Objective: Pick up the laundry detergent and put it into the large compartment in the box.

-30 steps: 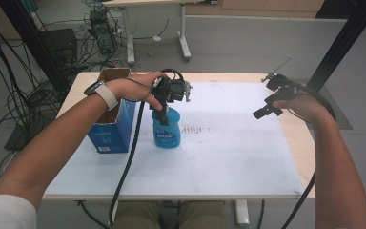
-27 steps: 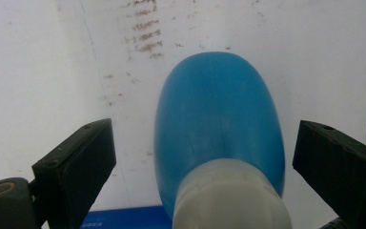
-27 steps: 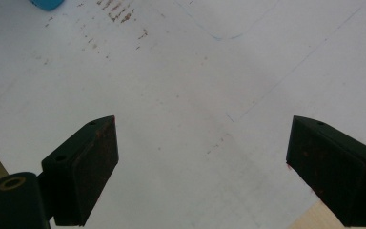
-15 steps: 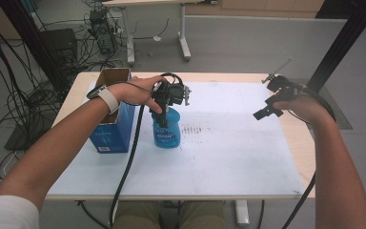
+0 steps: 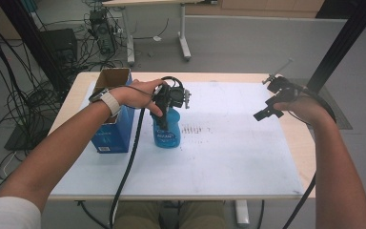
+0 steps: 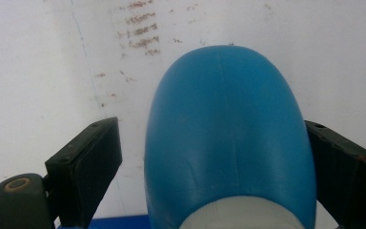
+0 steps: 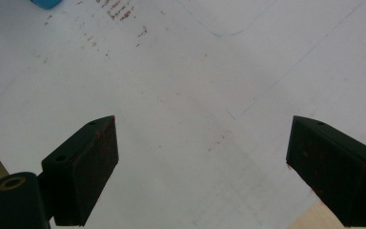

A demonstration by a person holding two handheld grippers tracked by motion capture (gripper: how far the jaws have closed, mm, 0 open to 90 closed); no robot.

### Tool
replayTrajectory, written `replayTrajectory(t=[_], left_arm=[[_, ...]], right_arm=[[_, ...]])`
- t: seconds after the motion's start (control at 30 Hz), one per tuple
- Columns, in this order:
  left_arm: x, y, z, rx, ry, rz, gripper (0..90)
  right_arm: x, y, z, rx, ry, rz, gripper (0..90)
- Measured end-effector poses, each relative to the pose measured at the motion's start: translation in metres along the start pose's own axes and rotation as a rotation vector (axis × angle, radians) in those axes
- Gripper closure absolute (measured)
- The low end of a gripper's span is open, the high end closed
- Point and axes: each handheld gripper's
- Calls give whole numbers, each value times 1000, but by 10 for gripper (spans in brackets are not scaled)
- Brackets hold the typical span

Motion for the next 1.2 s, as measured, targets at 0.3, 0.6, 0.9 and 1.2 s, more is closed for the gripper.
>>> replayTrajectory(t=[0.3, 0.6, 0.9, 1.2], left_arm=[[-1, -1, -1, 8, -11, 2, 244], [-3, -4, 4, 29, 19, 15, 373], [-6, -5, 3, 27, 20, 31, 379], [-6, -5, 2, 23, 25, 33, 379]], right_arm=[[0, 1, 0, 2, 1, 0, 106], [1, 0, 0, 2, 1, -1, 106], [0, 0, 1, 2, 1, 1, 106], [-1, 1, 4, 3, -1, 2, 106]])
Point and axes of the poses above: each handheld gripper's, and its own axes: y roughly backward along the jaws, x roughly out of its underside, z roughly to its left, and after that the axes turned 15 degrees about -z, right-handed
